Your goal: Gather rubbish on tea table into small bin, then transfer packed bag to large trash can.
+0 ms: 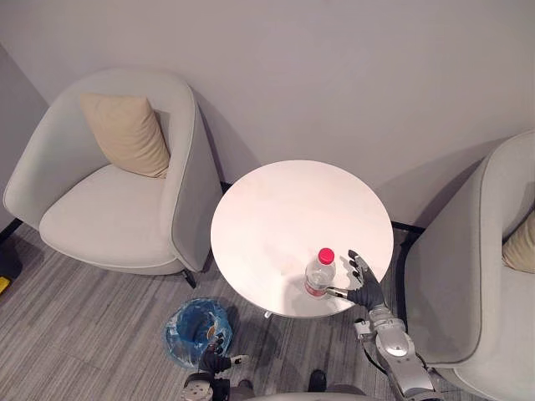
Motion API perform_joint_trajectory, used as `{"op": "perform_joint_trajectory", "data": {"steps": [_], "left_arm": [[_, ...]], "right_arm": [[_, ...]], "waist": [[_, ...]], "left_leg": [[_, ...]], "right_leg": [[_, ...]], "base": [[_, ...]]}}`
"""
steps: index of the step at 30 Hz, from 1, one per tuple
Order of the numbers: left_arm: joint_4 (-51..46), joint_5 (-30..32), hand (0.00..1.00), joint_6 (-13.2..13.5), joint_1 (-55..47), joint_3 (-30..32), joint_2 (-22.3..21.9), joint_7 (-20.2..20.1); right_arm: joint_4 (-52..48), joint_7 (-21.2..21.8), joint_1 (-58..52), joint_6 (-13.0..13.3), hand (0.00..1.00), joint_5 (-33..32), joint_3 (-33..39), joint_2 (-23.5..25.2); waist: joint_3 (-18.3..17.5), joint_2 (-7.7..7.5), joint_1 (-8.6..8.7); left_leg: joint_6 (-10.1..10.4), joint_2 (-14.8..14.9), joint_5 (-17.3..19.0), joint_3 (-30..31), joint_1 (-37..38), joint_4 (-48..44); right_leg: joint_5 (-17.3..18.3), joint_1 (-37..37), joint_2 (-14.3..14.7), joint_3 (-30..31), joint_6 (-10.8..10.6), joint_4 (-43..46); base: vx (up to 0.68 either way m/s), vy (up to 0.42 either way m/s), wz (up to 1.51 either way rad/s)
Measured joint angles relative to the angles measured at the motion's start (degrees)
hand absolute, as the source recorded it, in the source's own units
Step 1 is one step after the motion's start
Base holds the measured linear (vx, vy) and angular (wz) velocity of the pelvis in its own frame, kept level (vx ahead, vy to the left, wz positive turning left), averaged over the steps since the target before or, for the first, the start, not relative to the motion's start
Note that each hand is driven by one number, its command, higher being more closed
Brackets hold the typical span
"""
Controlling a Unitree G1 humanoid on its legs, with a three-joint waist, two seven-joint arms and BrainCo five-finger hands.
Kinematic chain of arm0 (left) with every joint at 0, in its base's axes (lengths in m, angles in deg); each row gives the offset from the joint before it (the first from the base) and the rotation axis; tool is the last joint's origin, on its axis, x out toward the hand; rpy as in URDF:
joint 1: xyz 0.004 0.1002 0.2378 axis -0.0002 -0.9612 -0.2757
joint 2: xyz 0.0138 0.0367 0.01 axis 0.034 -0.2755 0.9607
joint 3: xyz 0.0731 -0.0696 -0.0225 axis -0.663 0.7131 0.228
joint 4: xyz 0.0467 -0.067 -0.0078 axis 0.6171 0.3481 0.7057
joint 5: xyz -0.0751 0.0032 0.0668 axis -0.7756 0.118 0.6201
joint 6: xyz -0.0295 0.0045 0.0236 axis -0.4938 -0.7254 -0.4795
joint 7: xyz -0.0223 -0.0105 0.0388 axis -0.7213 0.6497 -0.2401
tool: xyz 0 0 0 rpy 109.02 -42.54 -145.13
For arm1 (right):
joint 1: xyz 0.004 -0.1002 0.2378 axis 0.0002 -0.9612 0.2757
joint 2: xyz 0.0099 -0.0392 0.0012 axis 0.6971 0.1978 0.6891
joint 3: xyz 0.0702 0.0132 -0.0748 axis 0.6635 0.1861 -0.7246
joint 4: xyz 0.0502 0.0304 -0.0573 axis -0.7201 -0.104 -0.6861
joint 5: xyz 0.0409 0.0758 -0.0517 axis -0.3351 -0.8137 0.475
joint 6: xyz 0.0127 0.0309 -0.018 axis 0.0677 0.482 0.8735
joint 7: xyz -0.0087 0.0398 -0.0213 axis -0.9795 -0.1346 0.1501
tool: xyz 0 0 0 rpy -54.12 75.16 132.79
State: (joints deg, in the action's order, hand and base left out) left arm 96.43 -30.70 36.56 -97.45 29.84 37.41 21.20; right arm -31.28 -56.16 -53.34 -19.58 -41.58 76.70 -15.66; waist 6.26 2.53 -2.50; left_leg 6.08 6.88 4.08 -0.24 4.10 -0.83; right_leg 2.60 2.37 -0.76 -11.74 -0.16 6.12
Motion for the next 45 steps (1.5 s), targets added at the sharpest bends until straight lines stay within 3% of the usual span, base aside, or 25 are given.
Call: {"op": "perform_joint_trajectory", "data": {"steps": [5,10,11,26,36,45], "left_arm": [[-0.4,0.0,0.00,0.3,0.0,-0.7,0.1,0.0],[-1.9,0.0,0.00,0.6,-0.1,-1.7,0.5,0.1],[-2.1,0.0,0.00,0.7,-0.1,-1.8,0.5,0.1],[-2.6,0.0,0.00,0.7,0.8,-1.6,0.7,0.2],[-2.8,0.0,0.00,0.7,1.1,-1.7,0.3,0.2],[-2.6,0.0,0.00,0.7,0.9,-1.7,0.4,0.2]], "right_arm": [[2.7,-0.2,2.4,-0.1,0.00,0.0,-0.3,0.0],[5.7,-1.3,6.0,-0.1,0.00,-0.1,-1.8,0.0],[6.2,-1.4,6.4,-0.1,1.00,-0.1,-1.8,0.0],[7.5,-2.5,9.3,-0.3,1.00,-2.0,-1.7,0.0],[-9.7,-2.3,5.2,0.1,1.00,-1.9,-1.5,0.0],[-19.3,-1.0,-0.2,1.5,1.00,-1.7,-1.9,0.1]], "waist": [[0.1,-0.14,-0.15],[0.7,-0.14,-1.43],[1.0,-0.11,-1.50],[3.1,-0.17,-1.55],[3.2,-0.36,-1.49],[3.1,-0.56,-1.29]], "left_leg": [[-0.5,-1.3,-2.5,0.1,-1.4,0.0],[-0.8,-1.2,-3.5,0.2,-2.7,0.7],[-0.8,-1.1,-3.5,0.4,-2.8,0.8],[-1.3,-1.6,-3.1,1.9,-4.4,0.8],[-1.3,-1.7,-3.1,1.6,-2.8,0.9],[-1.5,-1.5,-3.0,0.6,-1.6,0.9]], "right_leg": [[0.0,0.3,-0.9,-1.0,0.0,-0.2],[-0.7,1.8,-0.8,-1.6,0.5,-0.3],[-0.8,1.9,-0.8,-2.0,0.5,-0.3],[-1.6,3.0,-1.4,-3.0,-0.3,-0.2],[-1.5,1.4,-1.5,-2.7,-0.4,-0.3],[-1.7,0.8,-1.2,-1.6,-0.5,-0.3]], "base": [[-0.02,-0.007,0.15],[-0.07,-0.023,0.06],[-0.10,-0.015,0.11],[-0.03,0.001,0.04],[0.01,-0.001,0.00],[-0.05,-0.006,-0.07]]}}
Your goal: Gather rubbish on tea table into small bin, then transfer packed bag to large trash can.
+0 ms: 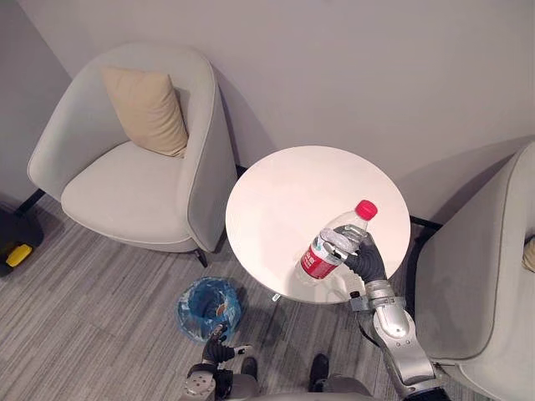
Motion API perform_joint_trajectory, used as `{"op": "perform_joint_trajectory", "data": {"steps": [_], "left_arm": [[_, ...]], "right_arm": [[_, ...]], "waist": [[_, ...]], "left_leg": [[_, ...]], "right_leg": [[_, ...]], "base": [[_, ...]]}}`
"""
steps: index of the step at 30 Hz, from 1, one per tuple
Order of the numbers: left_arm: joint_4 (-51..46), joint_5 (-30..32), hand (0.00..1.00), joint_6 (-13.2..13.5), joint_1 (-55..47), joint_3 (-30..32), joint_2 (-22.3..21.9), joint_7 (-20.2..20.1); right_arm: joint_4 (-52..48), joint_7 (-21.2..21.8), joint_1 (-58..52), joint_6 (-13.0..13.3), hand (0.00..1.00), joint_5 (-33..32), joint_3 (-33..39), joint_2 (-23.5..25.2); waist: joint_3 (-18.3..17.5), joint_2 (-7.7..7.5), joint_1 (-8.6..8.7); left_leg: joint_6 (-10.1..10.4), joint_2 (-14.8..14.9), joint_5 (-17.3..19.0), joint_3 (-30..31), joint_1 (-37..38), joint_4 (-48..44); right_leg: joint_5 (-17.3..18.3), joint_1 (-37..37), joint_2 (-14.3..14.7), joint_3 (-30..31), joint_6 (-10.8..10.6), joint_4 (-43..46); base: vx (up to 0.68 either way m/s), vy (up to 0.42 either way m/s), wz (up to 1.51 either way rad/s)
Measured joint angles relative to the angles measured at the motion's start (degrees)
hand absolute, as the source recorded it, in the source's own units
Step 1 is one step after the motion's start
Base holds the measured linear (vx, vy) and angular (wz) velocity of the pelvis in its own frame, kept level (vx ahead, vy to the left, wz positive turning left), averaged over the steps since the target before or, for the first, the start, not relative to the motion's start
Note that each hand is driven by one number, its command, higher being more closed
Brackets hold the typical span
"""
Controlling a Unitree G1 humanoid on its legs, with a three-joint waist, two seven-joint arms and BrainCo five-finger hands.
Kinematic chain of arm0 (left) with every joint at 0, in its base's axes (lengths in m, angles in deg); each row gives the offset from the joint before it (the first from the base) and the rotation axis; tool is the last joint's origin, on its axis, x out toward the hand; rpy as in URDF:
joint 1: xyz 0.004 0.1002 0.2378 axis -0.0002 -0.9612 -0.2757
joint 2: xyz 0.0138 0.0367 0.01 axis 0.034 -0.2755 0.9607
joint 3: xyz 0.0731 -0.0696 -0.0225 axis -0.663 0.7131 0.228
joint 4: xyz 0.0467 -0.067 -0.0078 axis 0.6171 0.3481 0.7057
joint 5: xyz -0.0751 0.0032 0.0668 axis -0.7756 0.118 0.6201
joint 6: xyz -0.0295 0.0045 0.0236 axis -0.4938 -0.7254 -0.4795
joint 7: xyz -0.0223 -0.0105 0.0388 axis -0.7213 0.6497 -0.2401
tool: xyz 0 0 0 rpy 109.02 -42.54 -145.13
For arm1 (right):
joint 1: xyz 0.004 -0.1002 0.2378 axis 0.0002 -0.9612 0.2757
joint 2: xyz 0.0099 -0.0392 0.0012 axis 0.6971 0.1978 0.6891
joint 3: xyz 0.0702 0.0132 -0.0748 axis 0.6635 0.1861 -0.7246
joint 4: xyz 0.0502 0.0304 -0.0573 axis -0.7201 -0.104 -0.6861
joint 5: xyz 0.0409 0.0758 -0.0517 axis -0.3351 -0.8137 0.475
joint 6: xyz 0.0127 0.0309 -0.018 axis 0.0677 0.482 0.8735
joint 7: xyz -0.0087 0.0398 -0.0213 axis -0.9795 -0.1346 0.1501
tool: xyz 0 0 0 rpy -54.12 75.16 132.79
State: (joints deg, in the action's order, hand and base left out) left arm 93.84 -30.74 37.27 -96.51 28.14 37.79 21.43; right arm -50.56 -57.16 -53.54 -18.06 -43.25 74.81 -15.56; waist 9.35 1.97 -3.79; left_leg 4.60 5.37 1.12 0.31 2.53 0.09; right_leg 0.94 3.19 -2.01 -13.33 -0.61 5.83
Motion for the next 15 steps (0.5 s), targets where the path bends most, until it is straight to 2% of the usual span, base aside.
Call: {"op": "perform_joint_trajectory", "data": {"steps": [6,8,15], "left_arm": [[1.2,0.0,0.00,0.1,0.1,-0.1,0.0,0.2],[2.0,-0.1,0.00,0.1,0.0,-0.1,0.0,0.3],[4.0,-0.2,0.00,0.5,0.7,-0.4,0.0,0.3]], "right_arm": [[-4.0,-0.3,-1.5,1.3,1.00,3.5,-0.8,0.0],[-4.2,-0.3,-1.8,1.4,1.00,5.6,-1.9,-0.1],[-7.5,-0.3,-4.1,2.3,1.00,7.2,-4.6,-0.3]], "waist": [[-0.7,0.00,0.54],[-1.0,0.04,1.35],[-1.4,0.57,1.49]], "left_leg": [[0.0,0.4,0.0,-0.7,0.8,0.1],[0.0,0.5,0.0,-0.7,1.4,0.1],[0.2,0.6,0.1,-0.2,1.4,-0.2]], "right_leg": [[-0.2,-0.5,0.2,0.8,0.3,0.0],[-0.2,-1.3,0.2,0.7,0.3,-0.2],[-0.1,-2.1,0.3,0.0,0.2,-0.4]], "base": [[-0.01,-0.003,-0.06],[0.00,0.000,0.00],[-0.03,-0.006,0.04]]}}
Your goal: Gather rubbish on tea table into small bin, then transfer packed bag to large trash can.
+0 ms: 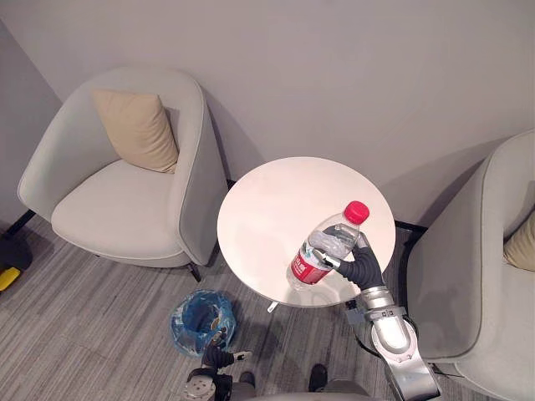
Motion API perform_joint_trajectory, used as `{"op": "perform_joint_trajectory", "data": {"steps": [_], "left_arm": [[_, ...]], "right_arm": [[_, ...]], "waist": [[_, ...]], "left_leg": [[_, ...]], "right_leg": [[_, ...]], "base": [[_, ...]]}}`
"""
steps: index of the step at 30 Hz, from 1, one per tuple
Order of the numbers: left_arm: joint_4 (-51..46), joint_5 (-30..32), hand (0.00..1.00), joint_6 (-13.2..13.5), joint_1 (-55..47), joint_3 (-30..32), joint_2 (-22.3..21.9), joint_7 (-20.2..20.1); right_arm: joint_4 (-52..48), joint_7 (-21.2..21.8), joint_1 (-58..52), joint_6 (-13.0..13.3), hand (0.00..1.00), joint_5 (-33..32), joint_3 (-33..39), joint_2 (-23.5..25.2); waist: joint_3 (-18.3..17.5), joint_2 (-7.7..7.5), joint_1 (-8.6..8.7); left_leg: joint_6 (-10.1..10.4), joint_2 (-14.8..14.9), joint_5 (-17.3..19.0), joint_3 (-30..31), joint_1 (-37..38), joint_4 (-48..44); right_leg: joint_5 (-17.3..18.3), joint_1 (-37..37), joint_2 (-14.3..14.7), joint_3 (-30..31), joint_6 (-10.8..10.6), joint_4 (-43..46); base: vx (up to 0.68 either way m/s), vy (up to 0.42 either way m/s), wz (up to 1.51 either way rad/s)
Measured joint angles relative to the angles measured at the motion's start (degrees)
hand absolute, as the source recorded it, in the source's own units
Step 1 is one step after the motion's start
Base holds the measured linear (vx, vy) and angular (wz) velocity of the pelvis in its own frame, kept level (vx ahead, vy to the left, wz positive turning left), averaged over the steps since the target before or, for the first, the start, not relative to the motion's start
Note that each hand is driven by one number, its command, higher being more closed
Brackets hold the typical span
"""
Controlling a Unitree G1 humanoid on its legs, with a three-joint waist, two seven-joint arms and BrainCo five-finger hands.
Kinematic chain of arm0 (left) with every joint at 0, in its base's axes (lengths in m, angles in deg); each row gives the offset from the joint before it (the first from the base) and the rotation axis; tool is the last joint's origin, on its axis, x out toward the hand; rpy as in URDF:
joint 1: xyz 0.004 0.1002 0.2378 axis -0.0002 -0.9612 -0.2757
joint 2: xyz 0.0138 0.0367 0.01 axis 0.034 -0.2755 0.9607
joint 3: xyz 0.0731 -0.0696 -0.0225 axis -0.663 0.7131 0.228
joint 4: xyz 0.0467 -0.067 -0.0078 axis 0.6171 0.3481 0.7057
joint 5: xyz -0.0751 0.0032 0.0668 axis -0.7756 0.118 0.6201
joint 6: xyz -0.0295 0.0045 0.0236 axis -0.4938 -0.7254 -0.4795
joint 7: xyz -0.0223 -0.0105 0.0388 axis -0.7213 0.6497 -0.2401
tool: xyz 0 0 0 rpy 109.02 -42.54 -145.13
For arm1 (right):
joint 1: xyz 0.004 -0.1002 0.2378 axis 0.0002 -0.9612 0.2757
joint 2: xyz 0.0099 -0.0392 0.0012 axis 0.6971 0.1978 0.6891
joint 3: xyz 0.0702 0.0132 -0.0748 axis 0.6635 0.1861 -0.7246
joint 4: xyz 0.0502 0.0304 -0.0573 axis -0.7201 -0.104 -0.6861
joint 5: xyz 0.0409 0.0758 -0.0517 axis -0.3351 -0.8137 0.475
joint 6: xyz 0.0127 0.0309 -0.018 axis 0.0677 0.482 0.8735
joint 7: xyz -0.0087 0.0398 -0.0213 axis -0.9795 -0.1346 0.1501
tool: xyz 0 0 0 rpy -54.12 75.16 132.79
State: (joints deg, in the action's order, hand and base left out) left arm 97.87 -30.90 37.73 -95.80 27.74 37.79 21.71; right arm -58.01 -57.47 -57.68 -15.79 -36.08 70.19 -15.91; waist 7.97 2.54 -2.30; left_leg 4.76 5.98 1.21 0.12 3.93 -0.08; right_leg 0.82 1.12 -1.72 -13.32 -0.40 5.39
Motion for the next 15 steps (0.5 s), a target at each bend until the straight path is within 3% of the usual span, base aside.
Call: {"op": "perform_joint_trajectory", "data": {"steps": [4,6,7,8,9,11,14,15], "left_arm": [[0.4,-0.1,0.00,1.0,0.1,-1.5,0.1,0.1],[0.4,-0.4,0.00,1.4,0.1,-1.8,0.0,0.2],[0.4,-0.5,0.00,1.4,0.2,-1.8,0.0,0.7],[0.3,-0.8,0.00,1.4,0.1,-1.8,0.0,1.0],[0.3,-1.0,0.00,1.4,0.1,-1.8,-0.1,1.1],[0.4,-1.1,0.00,1.4,0.4,-2.0,-0.6,1.1],[0.4,-1.0,0.00,1.4,0.4,-2.4,-0.5,1.2],[0.4,-0.9,0.00,1.4,0.2,-2.5,-0.7,1.2]], "right_arm": [[0.0,-0.1,-0.9,0.2,1.00,0.0,-0.4,-1.3],[0.2,-0.2,-0.8,0.2,1.00,0.0,-1.0,-2.5],[1.0,-0.7,-0.2,0.2,1.00,0.0,-1.3,-2.8],[2.0,-1.2,0.7,0.2,1.00,0.1,-1.5,-2.9],[2.5,-1.4,1.9,0.2,1.00,0.2,-1.8,-3.2],[2.8,-2.5,4.0,0.2,1.00,0.5,-2.0,-3.6],[3.0,-2.8,5.1,0.1,1.00,0.6,-0.2,-3.6],[3.0,-2.9,5.2,0.1,1.00,0.6,0.4,-3.6]], "waist": [[-0.2,0.86,-0.18],[-0.1,1.33,-0.21],[-0.1,1.31,-0.05],[-0.2,1.39,-0.05],[-0.3,1.68,0.03],[-0.3,1.84,-0.01],[-0.2,1.81,0.27],[-0.3,1.88,0.76]], "left_leg": [[-0.1,-0.8,-0.2,4.5,-3.8,-2.8],[-2.5,-1.7,-1.4,3.5,-5.9,-3.6],[-11.7,-2.1,0.2,-2.9,-7.0,-4.0],[-16.6,-1.5,1.7,-7.7,-7.2,-3.9],[-18.1,-0.3,2.7,-13.2,-7.3,-3.4],[-14.2,2.0,2.8,-19.4,-8.5,-6.0],[-12.1,4.1,1.7,-25.6,-8.1,-13.1],[-9.6,4.0,1.2,-26.9,-6.5,-12.0]], "right_leg": [[2.0,1.1,-1.6,-4.8,-0.1,2.9],[3.8,1.9,-3.4,-7.7,0.3,5.1],[4.3,2.2,-4.8,-9.8,0.1,5.6],[4.4,2.1,-4.9,-10.3,0.0,5.5],[4.0,2.0,-5.1,-10.4,0.3,4.5],[3.1,2.1,-7.1,-14.4,1.6,3.9],[3.2,0.4,-9.6,-19.2,0.9,4.7],[3.1,-0.3,-10.0,-20.5,0.1,4.6]], "base": [[-0.05,-0.021,0.65],[-0.06,-0.008,0.96],[-0.05,-0.007,0.79],[-0.05,-0.045,0.95],[-0.01,0.011,0.92],[0.01,0.117,0.96],[0.04,0.079,0.87],[0.04,0.131,0.75]]}}
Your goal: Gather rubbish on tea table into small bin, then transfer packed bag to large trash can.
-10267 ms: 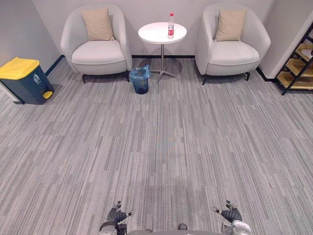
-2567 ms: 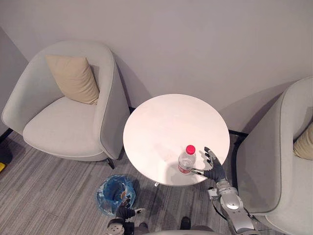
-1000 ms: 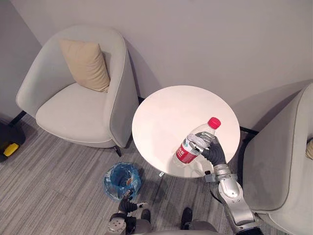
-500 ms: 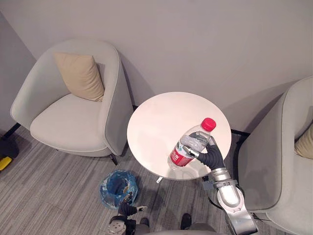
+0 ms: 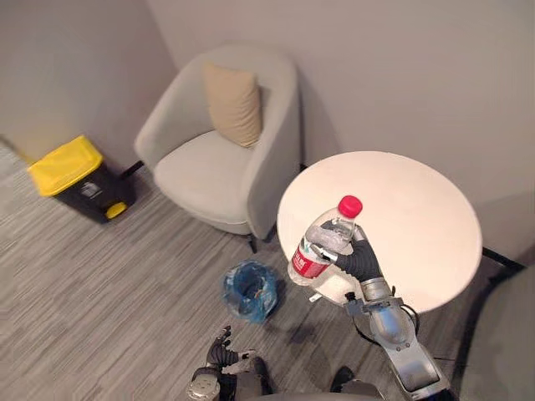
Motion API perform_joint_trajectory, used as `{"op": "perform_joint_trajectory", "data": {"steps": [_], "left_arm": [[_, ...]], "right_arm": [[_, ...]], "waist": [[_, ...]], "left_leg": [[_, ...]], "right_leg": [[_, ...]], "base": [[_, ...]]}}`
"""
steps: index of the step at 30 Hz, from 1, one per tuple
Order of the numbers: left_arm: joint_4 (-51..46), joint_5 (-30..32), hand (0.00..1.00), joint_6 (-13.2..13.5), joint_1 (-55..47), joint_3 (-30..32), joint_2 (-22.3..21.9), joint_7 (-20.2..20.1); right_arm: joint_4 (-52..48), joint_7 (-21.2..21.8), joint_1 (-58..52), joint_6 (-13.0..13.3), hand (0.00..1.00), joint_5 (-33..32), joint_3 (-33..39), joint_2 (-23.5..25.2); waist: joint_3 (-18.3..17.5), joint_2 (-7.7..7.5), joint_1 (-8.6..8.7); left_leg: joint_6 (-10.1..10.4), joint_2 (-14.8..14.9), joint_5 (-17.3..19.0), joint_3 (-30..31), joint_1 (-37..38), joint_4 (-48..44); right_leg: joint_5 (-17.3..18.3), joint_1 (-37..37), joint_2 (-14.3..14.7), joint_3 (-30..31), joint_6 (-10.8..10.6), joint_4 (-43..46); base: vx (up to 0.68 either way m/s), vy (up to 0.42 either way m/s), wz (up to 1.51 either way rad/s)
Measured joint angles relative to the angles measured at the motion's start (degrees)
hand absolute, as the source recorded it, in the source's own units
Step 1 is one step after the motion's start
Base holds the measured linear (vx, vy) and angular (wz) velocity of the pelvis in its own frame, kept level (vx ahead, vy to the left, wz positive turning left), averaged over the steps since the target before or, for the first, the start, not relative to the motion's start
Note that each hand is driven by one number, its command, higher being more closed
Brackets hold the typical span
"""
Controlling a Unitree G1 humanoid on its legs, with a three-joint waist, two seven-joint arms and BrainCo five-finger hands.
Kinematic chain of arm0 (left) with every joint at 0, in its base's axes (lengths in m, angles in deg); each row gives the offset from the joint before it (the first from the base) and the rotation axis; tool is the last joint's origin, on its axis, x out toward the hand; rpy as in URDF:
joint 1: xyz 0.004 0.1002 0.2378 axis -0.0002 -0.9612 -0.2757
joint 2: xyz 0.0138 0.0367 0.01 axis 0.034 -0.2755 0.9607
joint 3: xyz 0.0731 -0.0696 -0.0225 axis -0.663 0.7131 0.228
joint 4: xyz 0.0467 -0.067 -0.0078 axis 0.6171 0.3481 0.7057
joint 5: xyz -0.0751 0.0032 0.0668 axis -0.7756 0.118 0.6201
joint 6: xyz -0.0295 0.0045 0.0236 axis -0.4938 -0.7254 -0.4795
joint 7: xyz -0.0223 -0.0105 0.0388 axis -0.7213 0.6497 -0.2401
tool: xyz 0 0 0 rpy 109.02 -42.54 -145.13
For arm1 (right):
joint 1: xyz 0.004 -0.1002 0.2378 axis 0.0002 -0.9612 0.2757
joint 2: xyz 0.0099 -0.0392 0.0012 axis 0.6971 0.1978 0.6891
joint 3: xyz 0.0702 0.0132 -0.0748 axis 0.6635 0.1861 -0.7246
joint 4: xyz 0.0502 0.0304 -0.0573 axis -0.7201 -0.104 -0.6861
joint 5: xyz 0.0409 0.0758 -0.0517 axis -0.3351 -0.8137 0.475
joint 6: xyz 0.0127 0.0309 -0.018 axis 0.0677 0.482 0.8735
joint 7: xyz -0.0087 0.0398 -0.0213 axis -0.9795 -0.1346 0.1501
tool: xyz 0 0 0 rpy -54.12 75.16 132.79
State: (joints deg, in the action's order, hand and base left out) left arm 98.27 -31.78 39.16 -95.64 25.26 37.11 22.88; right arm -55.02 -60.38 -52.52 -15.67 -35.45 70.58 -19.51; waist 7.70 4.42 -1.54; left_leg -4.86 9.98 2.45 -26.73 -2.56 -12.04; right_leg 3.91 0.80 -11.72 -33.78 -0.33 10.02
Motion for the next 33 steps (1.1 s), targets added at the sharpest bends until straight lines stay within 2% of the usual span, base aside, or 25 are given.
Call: {"op": "perform_joint_trajectory", "data": {"steps": [1,3,4,6,9,11,12,13,14,15,16,17,18,19,20,21,25,30,33], "left_arm": [[0.0,0.1,0.00,-0.1,-0.3,-0.4,-0.2,0.0],[0.0,0.5,0.00,-0.1,-0.1,-1.5,0.2,-0.1],[-0.1,0.9,0.00,-0.1,0.2,-1.6,1.0,-0.1],[-0.1,1.1,0.00,-0.1,0.0,-1.6,1.7,-0.1],[-0.2,1.5,0.00,-0.1,0.0,-1.5,1.9,-0.1],[-0.8,1.5,0.00,0.3,0.1,-1.5,2.5,-0.1],[-0.8,1.5,0.00,0.3,0.1,-1.5,2.8,-0.1],[-1.0,1.5,0.00,0.3,0.1,-1.5,3.1,-0.2],[-1.2,1.5,0.00,0.3,0.1,-1.5,3.5,-0.2],[-1.5,1.5,0.00,0.3,0.0,-1.5,3.7,-0.2],[-1.8,1.4,0.00,0.3,-0.1,-1.2,3.9,-0.2],[-1.7,1.4,0.00,0.3,-0.1,-1.0,3.8,-0.2],[-1.7,1.4,0.00,0.3,-0.1,-0.9,3.9,-0.2],[-1.7,1.5,0.00,0.3,0.0,-1.0,3.9,-0.2],[-1.7,1.5,0.00,0.3,-0.1,-1.0,4.0,-0.2],[-0.9,1.5,0.00,0.4,1.0,-1.0,4.3,-0.2],[-0.8,1.5,0.00,0.4,0.9,-0.8,3.4,-0.3],[-0.5,1.6,0.00,0.4,0.8,0.8,2.6,-0.4],[-0.5,1.8,0.00,0.4,0.8,0.8,2.6,-0.5]], "right_arm": [[0.0,-0.1,0.0,0.0,1.00,0.0,0.3,0.0],[0.8,-0.5,0.1,0.0,1.00,0.0,0.9,0.5],[2.1,-0.5,0.1,-0.3,1.00,0.0,1.0,1.6],[3.1,-0.4,-0.2,-0.5,1.00,0.0,0.1,2.7],[3.3,0.1,-0.3,-0.5,1.00,0.0,-0.6,3.7],[3.9,0.6,-0.4,-0.5,1.00,0.4,-0.7,3.7],[4.2,0.7,-0.6,-0.5,1.00,0.7,-0.7,3.7],[4.9,0.7,-0.8,-0.6,1.00,1.1,-0.7,3.5],[5.6,0.7,-1.3,-0.6,1.00,1.1,-0.6,3.4],[5.8,0.8,-1.6,-0.9,1.00,1.2,-0.6,3.4],[5.8,1.1,-2.4,-1.4,1.00,1.4,-0.6,3.1],[5.8,1.5,-2.8,-1.6,1.00,1.5,-0.6,3.2],[5.8,2.2,-3.1,-1.8,1.00,1.5,-0.9,3.0],[5.8,2.7,-3.0,-1.8,1.00,1.5,-1.2,2.9],[5.8,2.9,-3.0,-1.7,1.00,1.5,-1.2,3.0],[6.0,2.9,-3.0,-1.7,1.00,1.5,-0.6,3.1],[6.0,2.9,-2.9,-1.8,1.00,1.4,0.9,2.8],[5.5,3.1,-4.8,-1.7,1.00,0.9,2.3,3.6],[5.5,3.2,-5.1,-1.7,1.00,0.9,2.3,4.0]], "waist": [[-0.2,0.42,0.95],[-0.6,0.69,0.81],[-0.5,-0.92,0.57],[-0.7,-2.30,0.60],[-0.6,-2.75,0.63],[1.2,-3.28,0.74],[1.3,-3.46,0.78],[1.6,-3.52,1.05],[1.9,-4.08,1.57],[2.2,-4.38,2.02],[2.8,-4.69,2.78],[3.1,-4.39,3.18],[3.3,-4.44,3.45],[3.4,-4.38,3.59],[3.4,-4.50,3.71],[3.5,-5.26,3.84],[3.3,-3.75,3.50],[3.2,-3.96,2.87],[3.0,-4.11,2.67]], "left_leg": [[4.4,-0.3,-1.1,-0.1,1.6,3.7],[7.2,-1.1,-1.1,0.1,3.3,7.7],[7.0,-2.2,-1.3,0.4,3.3,8.3],[6.5,-3.4,-1.1,1.3,3.4,8.1],[4.7,-5.5,0.6,1.5,3.3,6.9],[4.0,-7.1,4.2,2.4,2.8,3.1],[4.0,-7.3,5.2,2.6,2.3,1.8],[3.5,-7.7,6.6,3.4,1.3,-0.4],[2.9,-8.4,7.3,4.7,0.6,-1.4],[2.7,-8.7,7.4,5.7,0.3,-1.6],[2.5,-9.1,7.3,8.6,0.1,-1.8],[2.5,-9.0,7.3,9.9,-0.4,-1.8],[2.5,-8.7,6.9,12.0,-0.7,-1.6],[3.2,-8.5,6.2,13.6,-0.7,-0.7],[3.6,-8.6,5.6,14.3,-0.8,-0.6],[4.5,-8.8,4.9,16.8,-1.2,-1.7],[5.7,-7.7,4.0,19.0,-1.6,0.3],[7.1,-6.8,3.1,19.8,2.6,4.4],[7.3,-6.9,2.0,20.2,3.4,6.2]], "right_leg": [[-0.3,-0.5,0.2,-1.4,-1.0,-0.1],[-0.9,-0.6,0.4,-2.0,-2.1,-0.3],[-1.6,-0.8,-0.4,-2.0,-2.9,-0.8],[-2.4,-1.7,-0.9,-2.1,-3.9,-1.7],[-1.2,-0.7,-4.4,-1.5,-5.1,2.7],[1.6,0.1,-8.7,-0.4,-6.2,9.5],[2.3,0.7,-9.6,0.0,-6.0,11.1],[3.1,2.0,-10.6,3.3,-4.8,14.1],[3.3,3.8,-10.7,9.0,-4.1,16.6],[3.4,4.6,-10.4,12.0,-3.0,18.0],[5.1,6.3,-8.7,18.4,-1.0,20.0],[6.3,6.7,-6.8,21.6,-2.0,19.8],[8.0,7.3,-2.7,26.6,-3.5,18.6],[8.2,7.7,0.6,29.9,-3.5,15.6],[7.8,7.7,1.9,30.8,-3.4,13.3],[5.3,5.8,3.1,30.0,-4.5,9.5],[4.8,4.4,4.5,27.4,-3.7,6.5],[4.3,-1.4,5.9,25.8,-3.2,1.6],[4.1,-2.1,6.0,25.6,-3.1,0.5]], "base": [[0.04,0.189,0.70],[0.04,0.195,0.39],[0.02,0.186,0.24],[0.01,0.157,0.22],[-0.01,0.156,0.12],[-0.10,0.163,0.11],[-0.09,0.122,0.21],[-0.03,0.104,0.37],[-0.02,0.091,0.50],[0.03,0.074,0.79],[0.06,0.005,0.75],[0.07,-0.037,0.90],[0.04,-0.076,0.78],[0.05,-0.092,0.77],[0.12,-0.158,1.02],[0.14,-0.136,0.77],[0.14,-0.106,0.36],[0.10,-0.065,0.12],[0.04,-0.015,0.08]]}}
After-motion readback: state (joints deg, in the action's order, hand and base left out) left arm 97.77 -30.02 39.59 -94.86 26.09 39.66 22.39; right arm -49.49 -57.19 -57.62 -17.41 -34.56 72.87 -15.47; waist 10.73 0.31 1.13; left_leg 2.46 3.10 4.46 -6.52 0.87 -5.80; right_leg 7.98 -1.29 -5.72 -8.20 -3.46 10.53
